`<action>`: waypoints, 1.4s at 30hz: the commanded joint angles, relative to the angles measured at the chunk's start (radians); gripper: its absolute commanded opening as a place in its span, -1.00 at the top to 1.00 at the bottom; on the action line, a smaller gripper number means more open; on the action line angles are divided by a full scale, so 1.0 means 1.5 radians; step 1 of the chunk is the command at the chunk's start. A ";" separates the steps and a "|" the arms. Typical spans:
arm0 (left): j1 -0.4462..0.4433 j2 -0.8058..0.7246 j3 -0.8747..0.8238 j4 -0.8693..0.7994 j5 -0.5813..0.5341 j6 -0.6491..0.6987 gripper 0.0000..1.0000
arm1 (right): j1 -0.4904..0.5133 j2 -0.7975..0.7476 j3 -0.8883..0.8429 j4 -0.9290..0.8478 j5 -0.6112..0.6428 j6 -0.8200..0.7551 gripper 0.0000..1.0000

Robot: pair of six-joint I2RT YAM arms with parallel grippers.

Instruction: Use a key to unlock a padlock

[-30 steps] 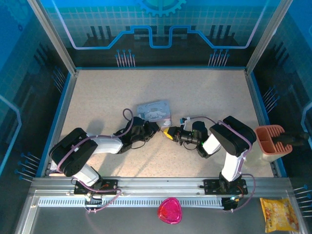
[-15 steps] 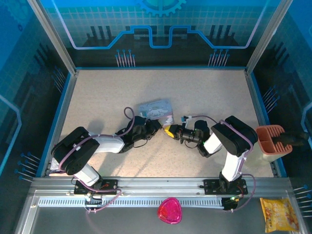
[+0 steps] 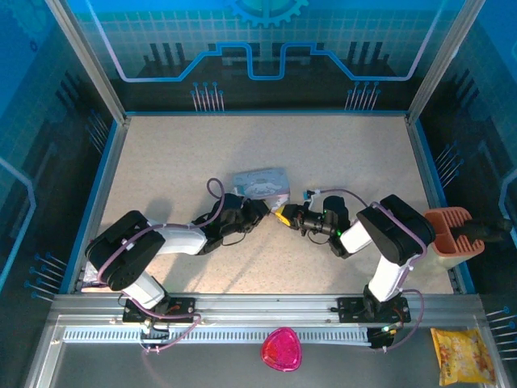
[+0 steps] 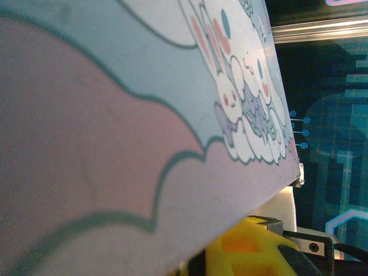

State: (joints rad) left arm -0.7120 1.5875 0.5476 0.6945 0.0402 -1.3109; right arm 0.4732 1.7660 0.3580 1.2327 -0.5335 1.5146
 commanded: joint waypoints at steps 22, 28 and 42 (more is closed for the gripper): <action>-0.064 -0.008 0.055 0.096 0.107 -0.035 1.00 | 0.040 0.004 0.040 0.012 0.082 -0.005 1.00; -0.054 -0.034 0.038 0.018 0.068 -0.045 1.00 | 0.031 -0.001 0.028 -0.003 0.077 -0.011 1.00; -0.003 -0.050 0.057 -0.084 0.063 0.013 1.00 | 0.029 -0.007 -0.004 -0.004 0.059 -0.030 1.00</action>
State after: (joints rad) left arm -0.7208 1.5562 0.5831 0.5720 0.0467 -1.3350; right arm 0.5163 1.7729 0.3645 1.2289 -0.4622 1.5070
